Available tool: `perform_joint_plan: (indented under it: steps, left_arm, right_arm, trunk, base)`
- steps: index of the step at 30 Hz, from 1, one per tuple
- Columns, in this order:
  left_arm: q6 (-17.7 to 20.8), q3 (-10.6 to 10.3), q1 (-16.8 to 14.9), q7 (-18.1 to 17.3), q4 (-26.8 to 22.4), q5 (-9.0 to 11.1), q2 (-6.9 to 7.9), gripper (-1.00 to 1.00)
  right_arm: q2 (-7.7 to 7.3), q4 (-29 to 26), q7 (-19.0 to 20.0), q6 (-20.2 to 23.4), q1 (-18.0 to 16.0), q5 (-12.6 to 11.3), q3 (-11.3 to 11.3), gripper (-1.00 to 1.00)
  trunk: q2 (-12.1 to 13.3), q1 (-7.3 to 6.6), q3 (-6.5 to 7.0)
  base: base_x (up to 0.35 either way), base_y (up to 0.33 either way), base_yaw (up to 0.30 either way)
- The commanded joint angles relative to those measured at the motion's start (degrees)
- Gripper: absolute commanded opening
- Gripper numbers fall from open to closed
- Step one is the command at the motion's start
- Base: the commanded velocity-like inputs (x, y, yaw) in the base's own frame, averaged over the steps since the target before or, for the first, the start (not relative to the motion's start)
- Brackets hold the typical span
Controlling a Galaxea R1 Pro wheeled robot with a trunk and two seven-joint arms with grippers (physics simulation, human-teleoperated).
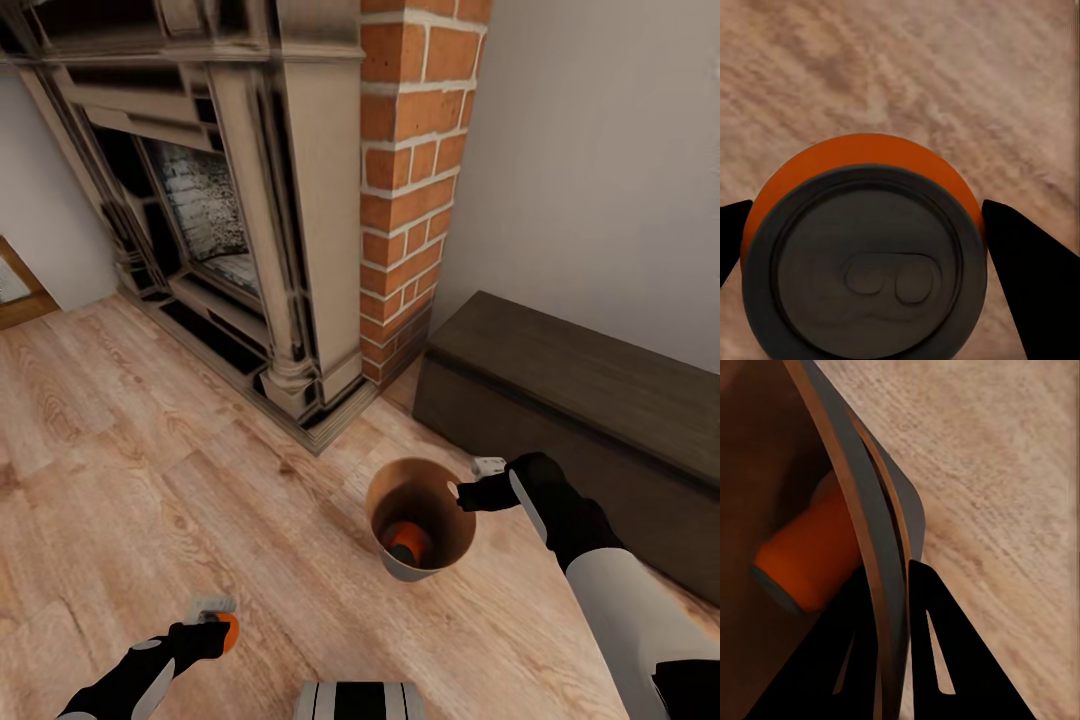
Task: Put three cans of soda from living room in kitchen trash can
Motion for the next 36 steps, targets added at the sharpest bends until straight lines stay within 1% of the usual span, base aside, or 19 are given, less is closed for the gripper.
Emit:
perform_joint_plan:
  steps: [1,11,16,24,26,28,29,30,31,32,33,34,36]
  left_arm:
    - [0.01,-0.01,0.0,-0.02,0.01,-0.02,0.0,-1.0]
    - [0.06,-0.02,0.0,-0.09,-0.01,-0.02,0.0,-1.0]
    - [0.06,-0.06,0.0,-0.13,-0.07,-0.02,0.0,-1.0]
    - [-0.02,-0.35,0.0,-0.72,-0.34,0.14,0.12,-1.0]
    - [-0.09,-0.37,0.0,-1.03,-0.38,0.15,0.26,-1.0]
    - [0.17,-0.27,0.0,-3.49,-1.0,0.31,0.47,-1.0]
    - [0.93,-0.11,0.0,-6.02,-1.96,0.44,0.53,-1.0]
    - [3.01,0.07,-0.01,-9.26,-3.56,0.55,0.64,-1.0]
    - [4.35,0.14,-0.05,-10.92,-4.69,0.59,0.73,-1.0]
    - [8.77,0.4,-0.15,-15.47,-10.05,0.68,1.58,-1.0]
    - [12.1,0.57,-0.17,-17.63,-15.13,0.73,2.8,-1.0]
    - [15.98,0.7,-0.17,-19.1,-20.88,0.85,4.24,-1.0]
    - [19.84,0.84,-0.19,-20.32,-26.95,1.03,5.52,-1.0]
  right_arm:
    - [0.01,0.0,0.4,0.31,0.0,-1.54,-0.03,-1.0]
    - [0.01,0.0,0.4,0.32,0.01,-1.54,-0.03,-1.0]
    - [0.03,0.0,0.4,0.33,0.31,-1.54,0.07,-1.0]
    - [1.02,0.03,0.62,0.5,0.91,-1.57,0.13,-1.0]
    - [1.07,0.05,0.65,0.58,0.96,-1.59,0.17,-1.0]
    - [1.14,0.2,0.83,0.77,1.08,-1.65,0.22,-1.0]
    - [1.19,0.32,0.95,0.83,1.16,-1.7,0.41,-1.0]
    - [1.24,0.39,1.05,0.86,1.23,-1.74,0.77,-1.0]
    - [1.26,0.42,1.1,0.88,1.27,-1.75,0.98,-1.0]
    - [1.28,0.47,1.18,0.92,1.33,-1.79,1.46,-1.0]
    - [1.25,0.49,1.22,0.97,1.36,-1.82,1.68,-1.0]
    - [1.21,0.51,1.27,1.04,1.37,-1.81,1.83,-1.0]
    - [1.18,0.48,1.3,1.29,1.39,-1.79,1.92,-1.0]
  trunk:
    - [0.02,-0.03,0.23]
    - [0.15,-0.28,2.45]
    - [2.15,-1.38,3.34]
    - [5.36,-3.14,4.78]
    - [6.16,-3.58,5.14]
    - [6.97,-4.02,5.5]
    - [7.37,-4.24,5.68]
    - [7.77,-4.46,5.86]
    - [8.17,-4.68,6.04]
    - [8.57,-4.9,6.22]
    - [8.97,-5.12,6.4]
    - [9.37,-5.33,6.58]
    - [10.18,-5.77,6.93]
  base:
    - [0.0,0.0,0.0]
    - [0.0,0.0,0.0]
    - [0.0,0.0,0.0]
    - [0.0,0.0,0.0]
    - [0.0,0.0,0.0]
    - [0.0,0.0,0.0]
    - [0.0,0.0,0.0]
    - [0.0,0.0,0.0]
    - [0.0,0.0,0.0]
    - [0.0,0.0,0.0]
    - [0.0,0.0,0.0]
    - [0.0,0.0,0.0]
    - [0.0,0.0,0.0]
